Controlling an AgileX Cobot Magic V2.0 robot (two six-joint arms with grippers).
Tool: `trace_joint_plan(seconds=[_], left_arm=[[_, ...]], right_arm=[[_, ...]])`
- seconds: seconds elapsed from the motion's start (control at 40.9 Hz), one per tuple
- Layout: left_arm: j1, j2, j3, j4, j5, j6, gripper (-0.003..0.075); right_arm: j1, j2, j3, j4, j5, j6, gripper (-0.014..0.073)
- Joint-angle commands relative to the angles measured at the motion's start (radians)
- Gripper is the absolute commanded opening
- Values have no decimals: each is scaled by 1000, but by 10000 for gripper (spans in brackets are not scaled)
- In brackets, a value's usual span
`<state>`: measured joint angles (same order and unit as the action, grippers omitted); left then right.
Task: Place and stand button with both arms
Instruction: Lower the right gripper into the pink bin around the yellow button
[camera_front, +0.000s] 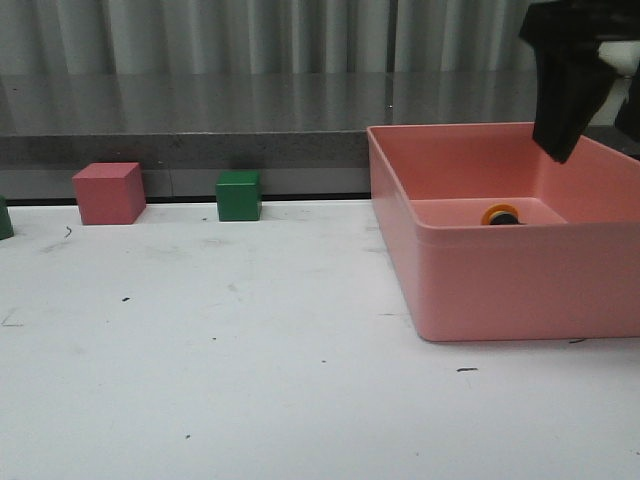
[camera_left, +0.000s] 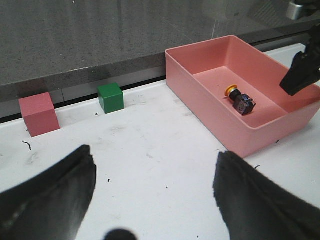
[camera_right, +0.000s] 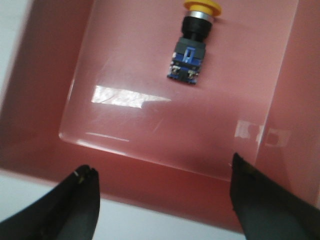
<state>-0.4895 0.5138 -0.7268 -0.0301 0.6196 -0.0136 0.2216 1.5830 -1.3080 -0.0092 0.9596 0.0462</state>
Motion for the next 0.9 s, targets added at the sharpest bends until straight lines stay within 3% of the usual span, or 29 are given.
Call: trace_joint_plan(seconds=[0.0, 0.44, 0.807, 0.88], left_arm=[[-8, 10, -36, -2, -71, 2, 490], [-8, 10, -36, -2, -71, 2, 490], [-8, 10, -36, -2, -71, 2, 490], [-8, 10, -36, -2, -71, 2, 490]], right_arm=[[0, 54, -101, -57, -7, 62, 563], [-7, 402, -395, -133, 95, 183, 563], [-28, 512, -453, -79, 91, 201, 561], [-33, 515, -453, -60, 82, 201, 520]])
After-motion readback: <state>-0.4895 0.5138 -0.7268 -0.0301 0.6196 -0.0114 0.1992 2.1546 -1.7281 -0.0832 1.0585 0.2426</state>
